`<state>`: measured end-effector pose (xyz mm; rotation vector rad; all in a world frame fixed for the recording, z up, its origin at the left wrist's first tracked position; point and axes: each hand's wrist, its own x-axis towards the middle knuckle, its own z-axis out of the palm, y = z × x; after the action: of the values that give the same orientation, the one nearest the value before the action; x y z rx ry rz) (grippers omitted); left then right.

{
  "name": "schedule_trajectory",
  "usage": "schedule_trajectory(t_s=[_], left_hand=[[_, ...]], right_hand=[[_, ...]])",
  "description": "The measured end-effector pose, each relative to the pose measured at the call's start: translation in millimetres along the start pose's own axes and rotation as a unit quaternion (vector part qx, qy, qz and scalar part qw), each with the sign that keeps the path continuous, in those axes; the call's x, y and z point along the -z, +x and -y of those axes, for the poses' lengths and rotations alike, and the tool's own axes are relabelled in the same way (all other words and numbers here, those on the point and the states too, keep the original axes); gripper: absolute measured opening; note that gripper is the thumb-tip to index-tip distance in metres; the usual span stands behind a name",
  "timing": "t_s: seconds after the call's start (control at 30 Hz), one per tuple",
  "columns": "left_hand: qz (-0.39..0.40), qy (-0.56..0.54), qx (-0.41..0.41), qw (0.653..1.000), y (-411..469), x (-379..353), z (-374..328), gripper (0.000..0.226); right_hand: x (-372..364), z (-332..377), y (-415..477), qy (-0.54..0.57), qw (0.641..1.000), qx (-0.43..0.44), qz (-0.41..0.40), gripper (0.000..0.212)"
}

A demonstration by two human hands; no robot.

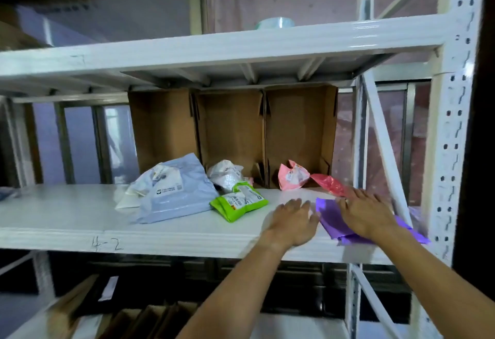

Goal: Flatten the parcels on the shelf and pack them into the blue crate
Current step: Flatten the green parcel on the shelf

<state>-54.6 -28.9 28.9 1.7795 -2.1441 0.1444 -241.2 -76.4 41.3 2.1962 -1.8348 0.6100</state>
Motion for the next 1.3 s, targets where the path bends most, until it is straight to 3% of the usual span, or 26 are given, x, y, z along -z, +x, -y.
schedule_trajectory(t_s=[0.07, 0.2, 0.3, 0.43, 0.7, 0.8, 0.9, 0.97, 1.1, 1.2, 1.3], left_hand=[[-0.054, 0.037, 0.016, 0.998, -6, 11, 29, 0.065], [-0.110, 0.056, 0.084, 0.989, -27, 32, 84, 0.079], [-0.093, 0.043, 0.137, 0.985, -46, 37, 124, 0.078], [-0.009, -0.077, 0.164, 0.983, -64, 42, 155, 0.066], [-0.019, -0.129, 0.158, 0.979, -68, 45, 154, 0.067], [-0.023, -0.175, 0.145, 0.974, -72, 51, 149, 0.060], [-0.007, -0.199, 0.120, 0.972, -75, 54, 144, 0.050], [-0.011, -0.195, 0.110, 0.975, -73, 54, 140, 0.049], [-0.057, -0.183, 0.086, 0.978, -65, 60, 116, 0.055], [0.011, -0.204, 0.087, 0.975, -52, 59, 96, 0.049], [0.066, -0.220, 0.121, 0.966, -37, 51, 91, 0.046]], right_hand=[[4, 31, -5, 0.043, 0.997, 0.057, -0.008, 0.054], [6, 104, -13, 0.212, 0.965, 0.110, 0.103, 0.048], [-3, 151, -7, 0.256, 0.949, 0.121, 0.137, 0.048], [-31, 186, 9, 0.313, 0.932, 0.075, 0.169, 0.049], [-47, 197, 30, 0.393, 0.909, -0.089, 0.104, 0.064], [-37, 194, 18, 0.324, 0.944, -0.063, 0.024, 0.072], [-25, 192, 9, 0.236, 0.965, 0.083, -0.075, 0.056], [-19, 188, 11, 0.222, 0.966, 0.126, -0.030, 0.037], [-18, 174, 11, 0.203, 0.971, 0.123, 0.028, 0.030], [-25, 157, 10, 0.182, 0.975, 0.120, 0.043, 0.031], [-30, 148, 4, 0.179, 0.969, 0.125, 0.114, 0.037]])
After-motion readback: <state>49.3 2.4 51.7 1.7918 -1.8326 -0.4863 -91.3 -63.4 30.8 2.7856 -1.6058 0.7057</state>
